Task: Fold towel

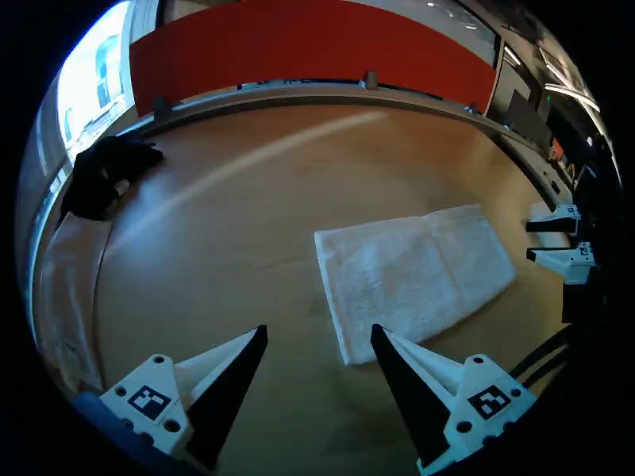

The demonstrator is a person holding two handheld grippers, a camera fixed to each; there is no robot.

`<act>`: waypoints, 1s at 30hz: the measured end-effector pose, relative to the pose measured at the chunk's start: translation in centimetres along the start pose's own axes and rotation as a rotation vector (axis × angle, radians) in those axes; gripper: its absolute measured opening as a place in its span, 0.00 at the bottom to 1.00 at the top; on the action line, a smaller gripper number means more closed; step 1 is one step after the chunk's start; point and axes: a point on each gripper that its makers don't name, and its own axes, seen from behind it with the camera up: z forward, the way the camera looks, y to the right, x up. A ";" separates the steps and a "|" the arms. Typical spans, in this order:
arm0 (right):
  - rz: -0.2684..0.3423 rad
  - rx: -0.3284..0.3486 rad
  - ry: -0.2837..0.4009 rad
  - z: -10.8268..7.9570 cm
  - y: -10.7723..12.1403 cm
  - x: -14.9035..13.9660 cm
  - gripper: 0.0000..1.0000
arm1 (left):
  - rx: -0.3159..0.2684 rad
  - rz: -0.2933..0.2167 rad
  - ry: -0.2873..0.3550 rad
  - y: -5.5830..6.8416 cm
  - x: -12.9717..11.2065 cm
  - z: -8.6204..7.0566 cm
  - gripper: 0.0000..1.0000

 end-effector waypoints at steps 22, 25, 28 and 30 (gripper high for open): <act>-0.127 0.070 -0.096 1.0 -0.6 -4.3 0.82 | 0.079 -0.089 0.010 -1.9 -4.4 -4.9 0.97; -0.141 0.082 -0.115 1.3 -0.6 -4.9 0.76 | 0.088 -0.106 0.007 -2.3 -5.2 -5.7 0.97; -0.151 0.094 -0.134 1.5 -0.7 -5.5 0.68 | 0.099 -0.122 0.006 -2.6 -6.0 -6.3 0.97; -0.156 0.099 -0.143 1.7 -0.7 -5.8 0.63 | 0.106 -0.132 0.006 -2.8 -6.4 -6.7 0.97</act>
